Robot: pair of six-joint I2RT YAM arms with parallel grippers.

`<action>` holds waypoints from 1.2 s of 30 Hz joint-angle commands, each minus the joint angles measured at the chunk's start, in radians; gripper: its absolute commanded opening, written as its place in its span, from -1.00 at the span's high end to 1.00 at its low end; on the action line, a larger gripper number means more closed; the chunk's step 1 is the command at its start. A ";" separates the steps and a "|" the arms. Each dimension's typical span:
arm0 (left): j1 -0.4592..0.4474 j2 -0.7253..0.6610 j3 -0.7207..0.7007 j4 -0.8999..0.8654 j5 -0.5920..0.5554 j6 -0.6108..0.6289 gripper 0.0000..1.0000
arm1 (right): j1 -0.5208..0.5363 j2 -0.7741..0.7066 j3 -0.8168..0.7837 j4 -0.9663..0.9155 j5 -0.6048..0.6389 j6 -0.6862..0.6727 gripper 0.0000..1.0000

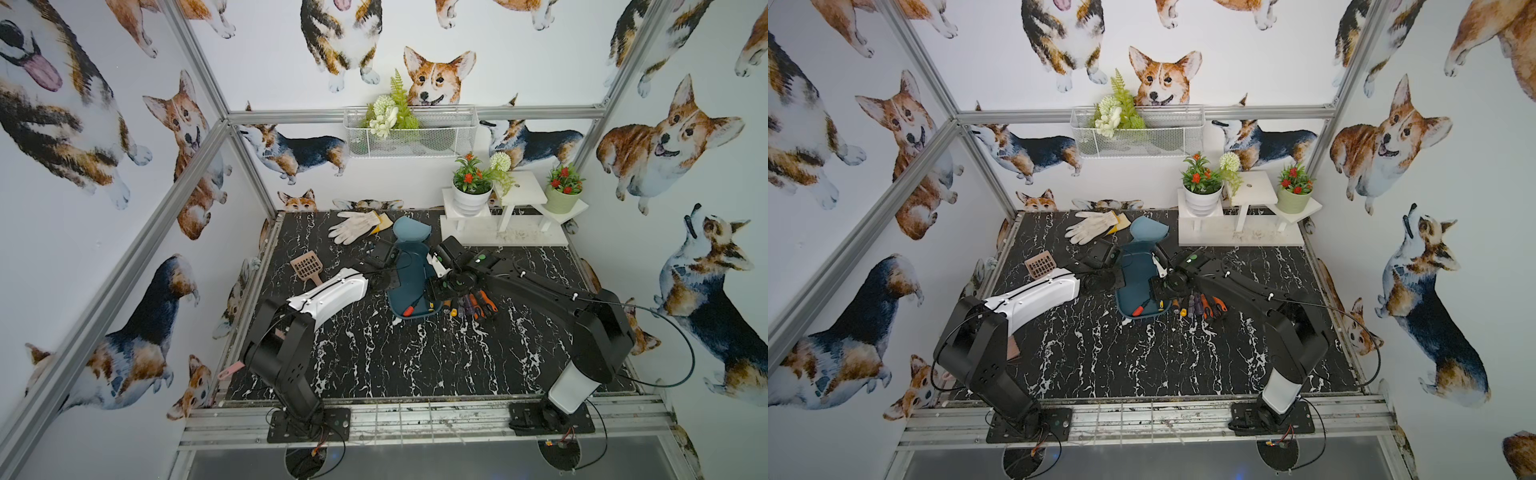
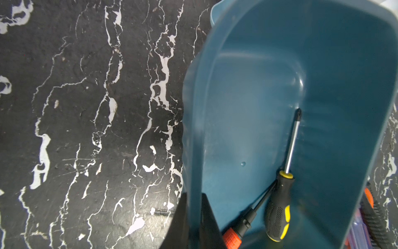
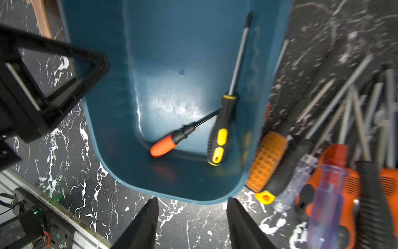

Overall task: Take out the screwdriver from the storage box
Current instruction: Place the screwdriver at the center of the board, then pick up the screwdriver from the storage box.

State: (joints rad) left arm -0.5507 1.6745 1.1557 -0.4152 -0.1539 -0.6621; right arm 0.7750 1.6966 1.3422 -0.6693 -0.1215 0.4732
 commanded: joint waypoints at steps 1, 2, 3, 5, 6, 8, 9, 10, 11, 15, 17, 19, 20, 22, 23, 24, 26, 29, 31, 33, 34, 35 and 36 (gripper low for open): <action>-0.002 -0.007 0.001 0.039 -0.011 -0.004 1.00 | 0.009 0.018 0.003 0.055 -0.032 0.054 -0.14; -0.003 -0.007 -0.001 0.039 -0.013 -0.004 1.00 | 0.011 0.023 0.005 0.063 -0.040 0.064 -0.14; -0.002 -0.007 -0.001 0.040 -0.013 -0.004 1.00 | 0.012 0.030 0.005 0.069 -0.047 0.075 -0.14; -0.003 -0.007 -0.001 0.042 -0.011 -0.004 1.00 | 0.013 0.047 0.009 0.072 -0.062 0.094 -0.14; -0.004 -0.007 -0.002 0.043 -0.013 -0.004 1.00 | 0.014 0.053 0.008 0.072 -0.063 0.105 -0.14; -0.005 -0.007 -0.004 0.045 -0.016 -0.004 1.00 | 0.019 0.065 0.000 0.087 -0.068 0.126 -0.14; -0.005 -0.006 -0.004 0.044 -0.016 -0.004 1.00 | 0.021 0.070 -0.005 0.097 -0.074 0.139 -0.14; -0.006 -0.007 -0.004 0.044 -0.016 -0.004 1.00 | 0.025 0.072 -0.013 0.110 -0.077 0.150 -0.16; -0.006 -0.007 -0.004 0.044 -0.016 -0.004 1.00 | 0.027 0.077 -0.021 0.124 -0.084 0.164 -0.17; -0.006 -0.007 0.002 0.045 -0.018 -0.003 1.00 | 0.036 0.099 -0.026 0.152 -0.102 0.204 -0.18; -0.007 -0.007 0.004 0.044 -0.018 -0.002 1.00 | 0.042 0.112 -0.019 0.146 -0.100 0.215 -0.19; -0.006 -0.007 0.007 0.044 -0.017 -0.002 1.00 | 0.044 0.130 -0.010 0.131 -0.092 0.225 -0.20; -0.007 -0.007 0.009 0.043 -0.018 -0.002 1.00 | 0.046 0.140 -0.005 0.123 -0.089 0.232 -0.20; -0.007 -0.007 0.009 0.042 -0.018 -0.003 1.00 | 0.046 0.158 -0.006 0.121 -0.084 0.251 -0.20; -0.007 -0.007 0.009 0.043 -0.017 -0.005 1.00 | 0.047 0.167 -0.009 0.125 -0.080 0.265 -0.21; -0.008 -0.007 0.008 0.043 -0.016 -0.005 1.00 | 0.048 0.178 -0.011 0.130 -0.078 0.276 -0.21; -0.008 -0.007 0.009 0.044 -0.016 -0.006 1.00 | 0.052 0.197 -0.009 0.135 -0.070 0.295 -0.20; -0.011 -0.007 0.010 0.041 -0.015 -0.006 1.00 | 0.065 0.218 -0.003 0.145 -0.034 0.317 -0.20; -0.010 -0.007 0.012 0.041 -0.015 -0.007 1.00 | 0.070 0.230 0.001 0.157 -0.016 0.330 -0.20; -0.011 -0.007 0.011 0.040 -0.013 -0.008 1.00 | 0.070 0.241 0.002 0.178 -0.009 0.345 -0.20; -0.012 -0.007 0.012 0.041 -0.013 -0.008 1.00 | 0.072 0.250 0.004 0.184 0.002 0.353 -0.20; -0.011 -0.007 0.011 0.041 -0.013 -0.009 1.00 | 0.072 0.259 0.007 0.184 0.017 0.359 -0.20; -0.012 -0.007 0.011 0.040 -0.013 -0.010 1.00 | 0.073 0.268 0.011 0.182 0.031 0.364 -0.20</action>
State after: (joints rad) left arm -0.5621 1.6745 1.1568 -0.4149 -0.1642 -0.6586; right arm 0.8444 1.9480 1.3449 -0.4934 -0.1459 0.7959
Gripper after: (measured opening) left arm 0.117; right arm 0.602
